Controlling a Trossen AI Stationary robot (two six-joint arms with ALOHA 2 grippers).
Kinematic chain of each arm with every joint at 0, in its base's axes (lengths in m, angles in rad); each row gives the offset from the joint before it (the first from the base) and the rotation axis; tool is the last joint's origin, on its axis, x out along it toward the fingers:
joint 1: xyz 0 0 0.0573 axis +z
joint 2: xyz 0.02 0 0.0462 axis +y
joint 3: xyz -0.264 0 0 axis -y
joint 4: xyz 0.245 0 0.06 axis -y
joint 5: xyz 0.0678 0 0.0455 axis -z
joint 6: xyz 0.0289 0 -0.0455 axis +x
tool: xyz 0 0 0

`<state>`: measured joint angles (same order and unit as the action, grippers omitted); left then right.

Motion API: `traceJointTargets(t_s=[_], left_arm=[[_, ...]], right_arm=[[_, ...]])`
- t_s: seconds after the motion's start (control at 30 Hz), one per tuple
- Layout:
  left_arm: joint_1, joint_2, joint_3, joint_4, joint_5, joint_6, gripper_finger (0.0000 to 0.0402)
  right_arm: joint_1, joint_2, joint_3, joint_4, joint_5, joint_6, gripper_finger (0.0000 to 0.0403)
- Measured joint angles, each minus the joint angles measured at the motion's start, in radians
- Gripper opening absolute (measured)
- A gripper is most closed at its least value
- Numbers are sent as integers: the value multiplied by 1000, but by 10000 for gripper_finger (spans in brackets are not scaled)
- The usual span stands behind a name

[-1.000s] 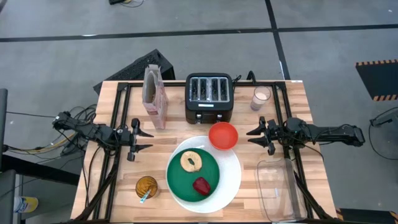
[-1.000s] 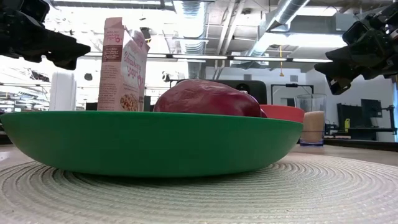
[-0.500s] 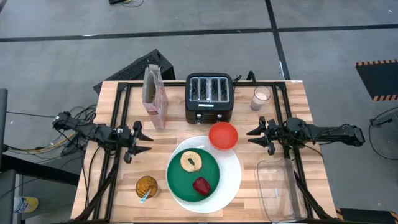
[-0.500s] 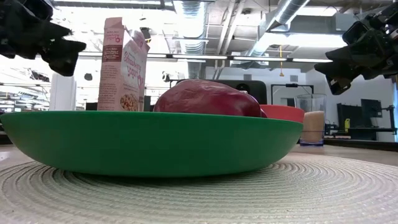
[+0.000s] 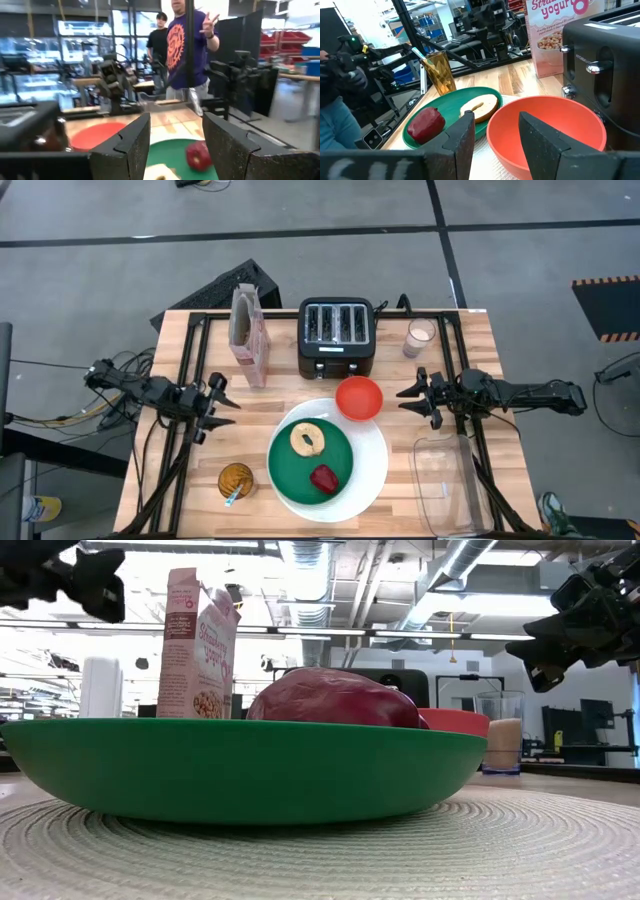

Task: Arrange a breakfast setting
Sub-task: Put the blue spoon on the white mat from the orange cup

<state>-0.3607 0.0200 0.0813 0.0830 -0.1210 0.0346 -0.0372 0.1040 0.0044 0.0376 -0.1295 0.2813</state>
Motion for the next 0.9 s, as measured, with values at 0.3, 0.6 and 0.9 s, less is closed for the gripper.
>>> traceJointTargets(t_s=[0.3, 0.6, 0.9], left_arm=[[0, 155, 240, -154, -22, 110, 171], [-16, 349, 485, -322, 124, 113, 171], [-192, 501, 620, -506, 222, 41, 171]], right_arm=[[0, 0, 0, 0, 0, 0, 176], [0, 0, 0, 0, 0, 0, 176], [0, 0, 0, 0, 0, 0, 176]])
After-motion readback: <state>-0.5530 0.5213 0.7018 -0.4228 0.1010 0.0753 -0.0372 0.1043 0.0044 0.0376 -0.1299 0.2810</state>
